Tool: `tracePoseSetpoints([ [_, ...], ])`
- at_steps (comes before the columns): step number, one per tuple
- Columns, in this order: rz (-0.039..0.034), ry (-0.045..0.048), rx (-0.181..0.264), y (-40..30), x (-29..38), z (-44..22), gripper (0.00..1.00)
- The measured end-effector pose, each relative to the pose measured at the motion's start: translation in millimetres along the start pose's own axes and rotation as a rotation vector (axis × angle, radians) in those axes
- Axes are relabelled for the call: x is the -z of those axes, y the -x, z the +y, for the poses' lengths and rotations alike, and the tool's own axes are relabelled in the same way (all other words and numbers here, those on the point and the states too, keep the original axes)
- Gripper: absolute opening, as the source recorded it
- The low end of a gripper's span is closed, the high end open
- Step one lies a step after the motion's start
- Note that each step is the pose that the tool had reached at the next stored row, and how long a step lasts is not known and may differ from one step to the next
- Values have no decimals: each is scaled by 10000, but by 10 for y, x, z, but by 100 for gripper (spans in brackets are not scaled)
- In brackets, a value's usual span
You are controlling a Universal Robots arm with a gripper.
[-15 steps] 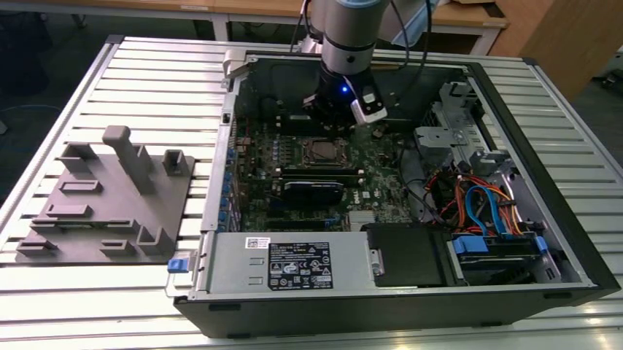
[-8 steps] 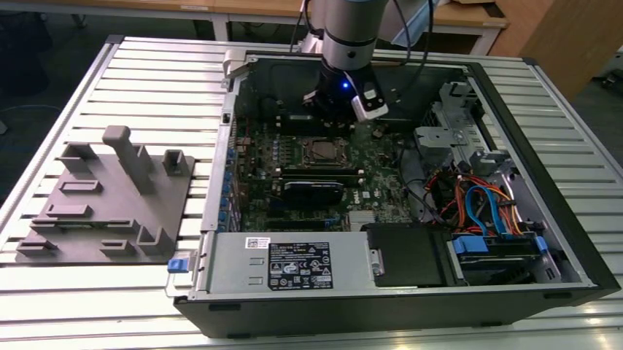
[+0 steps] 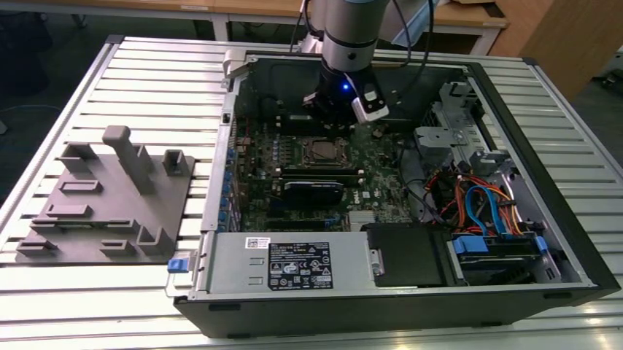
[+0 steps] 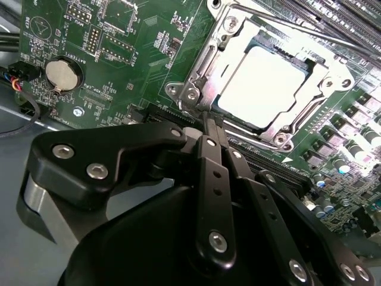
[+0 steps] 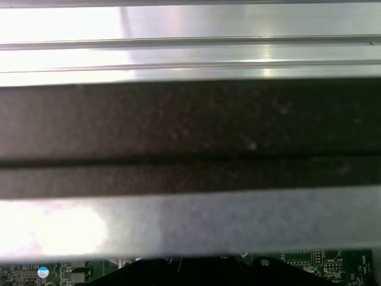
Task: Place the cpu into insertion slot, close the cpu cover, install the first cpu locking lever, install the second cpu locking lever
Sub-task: 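Install the second cpu locking lever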
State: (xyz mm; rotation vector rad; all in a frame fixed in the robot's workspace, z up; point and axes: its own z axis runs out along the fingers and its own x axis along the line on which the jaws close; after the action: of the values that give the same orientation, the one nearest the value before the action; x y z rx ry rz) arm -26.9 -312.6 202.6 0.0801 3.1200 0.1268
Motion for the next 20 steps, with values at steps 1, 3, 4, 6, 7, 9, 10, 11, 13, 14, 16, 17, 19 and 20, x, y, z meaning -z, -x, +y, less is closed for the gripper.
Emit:
tracePoseSetpoints([
  [1, 0, 0, 0, 0, 0, 0, 10],
  [3, 0, -1, 1, 0, 0, -1, 10],
  [4, 0, -1, 0, 0, 0, -4, 10],
  [6, 0, 0, 1, 1, 1, -20, 10],
  [7, 0, -1, 0, 2, 2, -26, 10],
  [9, 1, -2, 1, 2, 3, -38, 10],
  [10, 0, -1, 1, 3, 4, -44, 10],
  [11, 0, 0, 0, 3, 4, -48, 10],
  [13, -1, 0, 0, 3, 4, -52, 10],
  [14, 0, 0, -1, 3, 4, -52, 10],
  [16, 0, -1, 1, 3, 4, -53, 10],
  [17, 0, -1, 0, 3, 4, -53, 10],
  [19, 0, -1, 0, 3, 4, -53, 10],
  [20, 0, -1, 0, 3, 4, -53, 10],
])
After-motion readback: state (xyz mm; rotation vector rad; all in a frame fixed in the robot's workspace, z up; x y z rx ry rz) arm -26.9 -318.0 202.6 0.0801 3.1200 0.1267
